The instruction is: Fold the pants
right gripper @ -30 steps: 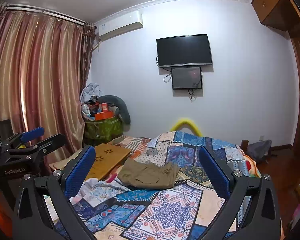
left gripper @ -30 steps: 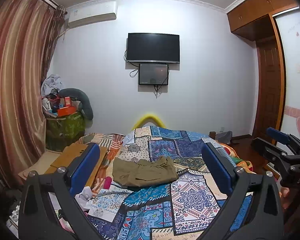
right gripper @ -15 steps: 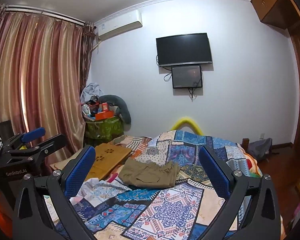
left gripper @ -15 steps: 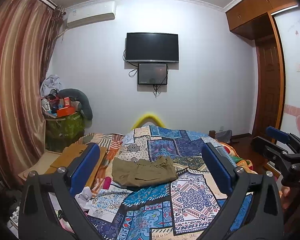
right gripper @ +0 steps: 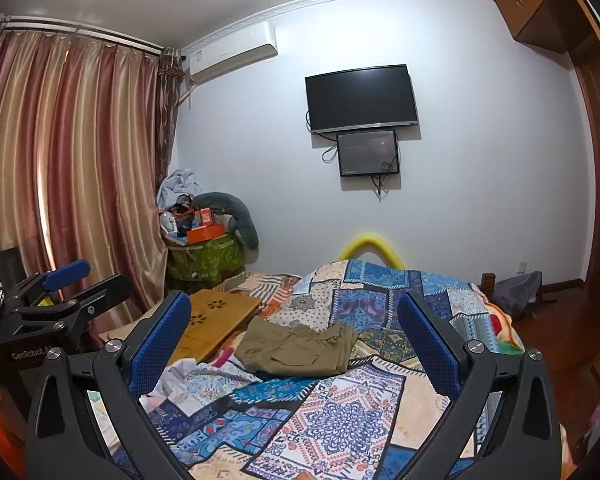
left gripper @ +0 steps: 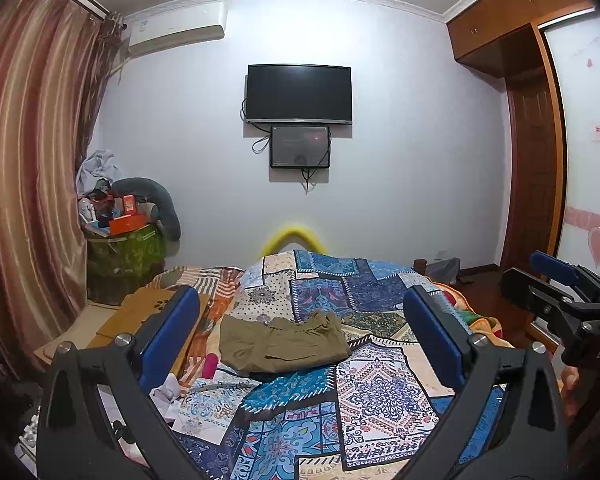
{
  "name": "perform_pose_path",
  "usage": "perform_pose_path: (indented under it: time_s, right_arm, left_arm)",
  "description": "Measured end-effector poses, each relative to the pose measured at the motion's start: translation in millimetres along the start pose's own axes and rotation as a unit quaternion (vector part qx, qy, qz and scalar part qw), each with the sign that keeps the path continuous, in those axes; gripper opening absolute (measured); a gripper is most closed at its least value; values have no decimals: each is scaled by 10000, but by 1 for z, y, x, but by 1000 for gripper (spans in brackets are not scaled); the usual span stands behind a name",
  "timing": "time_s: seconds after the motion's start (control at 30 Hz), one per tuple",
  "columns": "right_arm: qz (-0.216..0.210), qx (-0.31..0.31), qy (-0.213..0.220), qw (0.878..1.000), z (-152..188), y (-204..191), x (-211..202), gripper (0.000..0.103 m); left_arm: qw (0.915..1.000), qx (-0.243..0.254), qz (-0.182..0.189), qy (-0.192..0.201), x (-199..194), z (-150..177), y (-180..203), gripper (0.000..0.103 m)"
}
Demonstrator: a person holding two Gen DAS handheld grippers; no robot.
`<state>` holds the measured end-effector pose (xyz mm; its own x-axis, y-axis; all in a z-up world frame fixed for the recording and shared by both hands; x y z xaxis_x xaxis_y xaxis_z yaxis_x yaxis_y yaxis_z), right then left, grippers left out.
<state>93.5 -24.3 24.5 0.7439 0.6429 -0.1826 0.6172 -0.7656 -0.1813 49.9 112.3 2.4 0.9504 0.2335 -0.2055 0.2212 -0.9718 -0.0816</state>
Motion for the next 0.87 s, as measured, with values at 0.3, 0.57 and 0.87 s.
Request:
perform_pose_path:
  time_s: [0.3, 0.57, 0.87]
  right_arm:
    - [-10, -4, 2, 10000, 1, 0, -1, 103]
    - [-12, -16, 11, 10000, 1, -2, -1, 103]
    - [-9, -7, -28, 10000, 2, -2, 0, 103]
  left_arm:
    - [10000, 23, 56, -13, 1, -1, 1, 103]
    - [9999, -33, 140, -62, 2, 0, 0, 103]
    - [9998, 19, 152, -88, 5, 3, 2, 103]
Point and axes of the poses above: each gripper's, at about its wrist camera, not at the fingertips, and x roughly the way its jaws point, y to its right, z to its underside, the point moved 2 cm from there along x, roughly the way its jaws point, and after that the axes turned 5 degrees about x, right-handed, at the moved point
